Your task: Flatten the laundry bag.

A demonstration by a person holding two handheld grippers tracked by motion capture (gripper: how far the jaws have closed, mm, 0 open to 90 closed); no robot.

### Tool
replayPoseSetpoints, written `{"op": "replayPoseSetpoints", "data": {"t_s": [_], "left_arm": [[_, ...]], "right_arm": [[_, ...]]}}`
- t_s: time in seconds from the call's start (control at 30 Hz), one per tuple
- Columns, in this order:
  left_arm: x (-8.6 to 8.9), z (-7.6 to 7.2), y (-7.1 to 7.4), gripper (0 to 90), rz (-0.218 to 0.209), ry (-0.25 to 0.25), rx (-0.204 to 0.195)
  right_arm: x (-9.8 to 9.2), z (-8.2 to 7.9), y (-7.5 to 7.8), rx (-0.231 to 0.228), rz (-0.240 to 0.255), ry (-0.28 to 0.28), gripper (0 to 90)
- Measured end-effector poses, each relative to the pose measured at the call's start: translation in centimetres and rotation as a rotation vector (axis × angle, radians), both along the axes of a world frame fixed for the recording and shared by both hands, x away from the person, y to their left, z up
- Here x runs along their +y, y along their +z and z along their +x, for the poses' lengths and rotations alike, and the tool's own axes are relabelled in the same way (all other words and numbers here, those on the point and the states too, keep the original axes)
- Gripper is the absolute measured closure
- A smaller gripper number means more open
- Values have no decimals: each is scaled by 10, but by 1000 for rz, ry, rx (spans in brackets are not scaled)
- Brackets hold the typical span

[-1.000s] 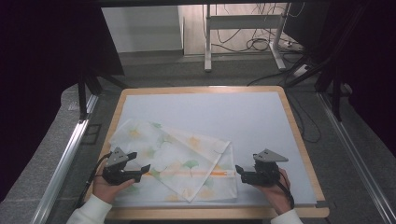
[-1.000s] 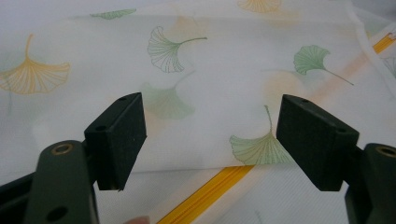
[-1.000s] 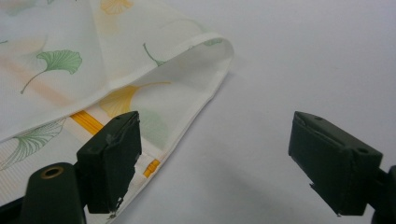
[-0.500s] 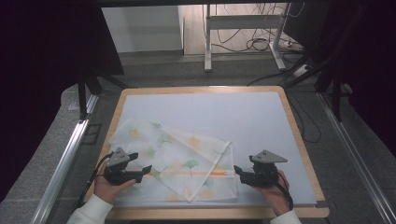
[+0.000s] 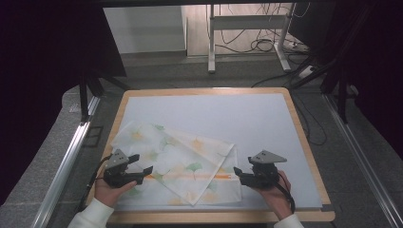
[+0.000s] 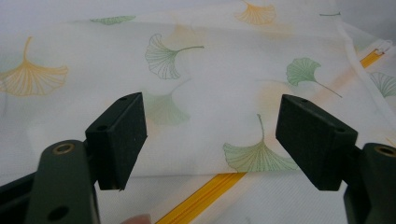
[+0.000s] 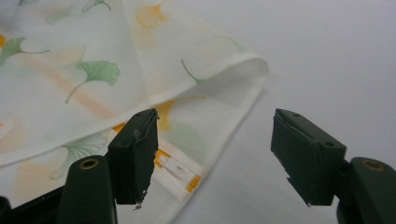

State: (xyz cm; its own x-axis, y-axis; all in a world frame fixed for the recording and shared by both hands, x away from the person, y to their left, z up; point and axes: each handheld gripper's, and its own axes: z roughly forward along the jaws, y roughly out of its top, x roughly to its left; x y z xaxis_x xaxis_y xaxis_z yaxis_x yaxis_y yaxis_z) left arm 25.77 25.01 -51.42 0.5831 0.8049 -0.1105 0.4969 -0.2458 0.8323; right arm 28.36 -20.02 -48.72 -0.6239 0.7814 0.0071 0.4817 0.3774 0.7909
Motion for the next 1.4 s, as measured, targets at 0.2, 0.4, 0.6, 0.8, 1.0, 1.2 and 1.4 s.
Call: {"op": "replayPoseSetpoints", "data": {"t_s": [0.2,0.4,0.6,0.8,1.0,1.2,1.4], "left_arm": [[-1,0,-2,246,16,-8,4],[-1,0,-1,245,2,-3,4],[-4,1,-4,246,34,-10,13],[-4,1,-4,250,41,-11,7],[-4,1,-4,249,34,-13,10],[-5,2,-5,250,36,-29,27],[-5,1,-4,255,27,-13,23]], "right_arm": [[16,3,16,18,-1,22,341],[29,10,34,28,19,48,351],[42,13,47,15,48,75,355],[49,12,37,48,66,109,376],[56,8,35,41,46,143,388],[73,4,30,60,19,200,408],[91,7,33,76,23,243,419]]}}
